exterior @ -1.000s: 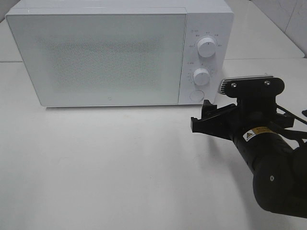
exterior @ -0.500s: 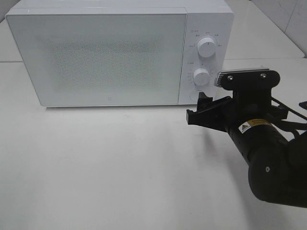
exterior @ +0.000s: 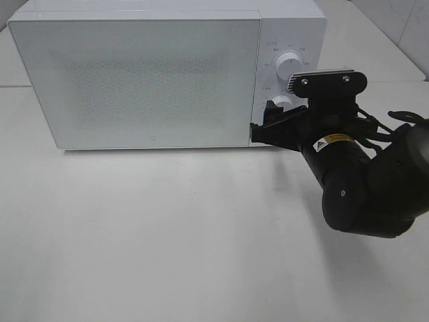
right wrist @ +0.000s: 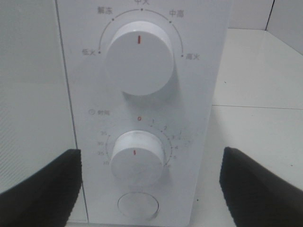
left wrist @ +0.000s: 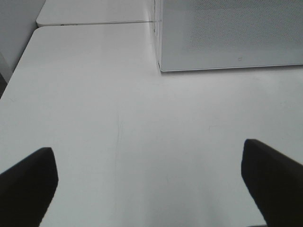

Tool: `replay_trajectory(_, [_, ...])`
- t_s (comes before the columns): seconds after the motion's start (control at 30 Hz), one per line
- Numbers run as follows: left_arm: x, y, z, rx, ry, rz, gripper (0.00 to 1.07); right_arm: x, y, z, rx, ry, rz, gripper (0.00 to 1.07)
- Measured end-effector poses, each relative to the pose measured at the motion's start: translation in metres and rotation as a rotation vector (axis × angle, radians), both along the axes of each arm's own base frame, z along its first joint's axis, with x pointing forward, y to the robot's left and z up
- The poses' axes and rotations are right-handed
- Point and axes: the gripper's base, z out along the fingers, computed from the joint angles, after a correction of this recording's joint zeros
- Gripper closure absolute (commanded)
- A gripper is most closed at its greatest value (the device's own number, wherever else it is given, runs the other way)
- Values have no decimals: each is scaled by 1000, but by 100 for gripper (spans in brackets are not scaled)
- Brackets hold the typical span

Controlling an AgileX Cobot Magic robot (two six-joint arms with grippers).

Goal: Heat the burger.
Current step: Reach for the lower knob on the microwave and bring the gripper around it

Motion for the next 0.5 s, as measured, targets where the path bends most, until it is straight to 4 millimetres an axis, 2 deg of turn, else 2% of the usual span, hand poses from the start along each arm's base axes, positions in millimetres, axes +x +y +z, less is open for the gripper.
replay_trajectory(0.5, [0, 0, 0, 0, 0, 0, 6, 29, 16, -20, 54, -2, -18, 32])
